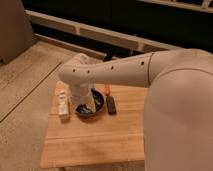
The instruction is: Place the pepper in the ceramic bowl
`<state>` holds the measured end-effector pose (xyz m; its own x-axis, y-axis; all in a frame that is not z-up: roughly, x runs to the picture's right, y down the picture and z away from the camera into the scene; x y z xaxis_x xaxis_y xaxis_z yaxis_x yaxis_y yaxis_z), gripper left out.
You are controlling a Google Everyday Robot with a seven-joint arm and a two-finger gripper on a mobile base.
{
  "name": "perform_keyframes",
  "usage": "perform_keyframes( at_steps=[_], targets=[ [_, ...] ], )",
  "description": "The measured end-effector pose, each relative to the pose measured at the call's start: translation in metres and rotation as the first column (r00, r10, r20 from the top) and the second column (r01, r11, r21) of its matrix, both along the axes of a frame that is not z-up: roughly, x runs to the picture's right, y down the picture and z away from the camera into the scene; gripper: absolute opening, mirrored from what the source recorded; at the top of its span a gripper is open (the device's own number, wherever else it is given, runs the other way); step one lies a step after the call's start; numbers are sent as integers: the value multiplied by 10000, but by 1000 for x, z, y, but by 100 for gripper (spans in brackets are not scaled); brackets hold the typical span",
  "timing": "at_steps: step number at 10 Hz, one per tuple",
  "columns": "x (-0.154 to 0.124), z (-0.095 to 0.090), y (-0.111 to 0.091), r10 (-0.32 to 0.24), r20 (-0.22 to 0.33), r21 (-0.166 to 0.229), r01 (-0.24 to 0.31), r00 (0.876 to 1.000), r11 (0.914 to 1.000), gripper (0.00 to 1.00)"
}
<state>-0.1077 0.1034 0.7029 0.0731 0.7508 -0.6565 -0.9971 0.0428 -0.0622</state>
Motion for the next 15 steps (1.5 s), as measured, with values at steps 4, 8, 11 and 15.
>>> perform_keyframes(
  at_steps=[4, 8, 11, 15],
  targets=[
    [0, 0, 0, -4, 1, 7, 4, 10000, 10000, 65],
    [-15, 16, -44, 143, 676, 1108, -217, 9976, 9936, 65],
    [-16, 19, -95, -7, 1775, 2572, -457, 9841, 9653, 65],
    [-20, 17, -99, -102, 1950, 2722, -441, 9808, 9612, 65]
  ],
)
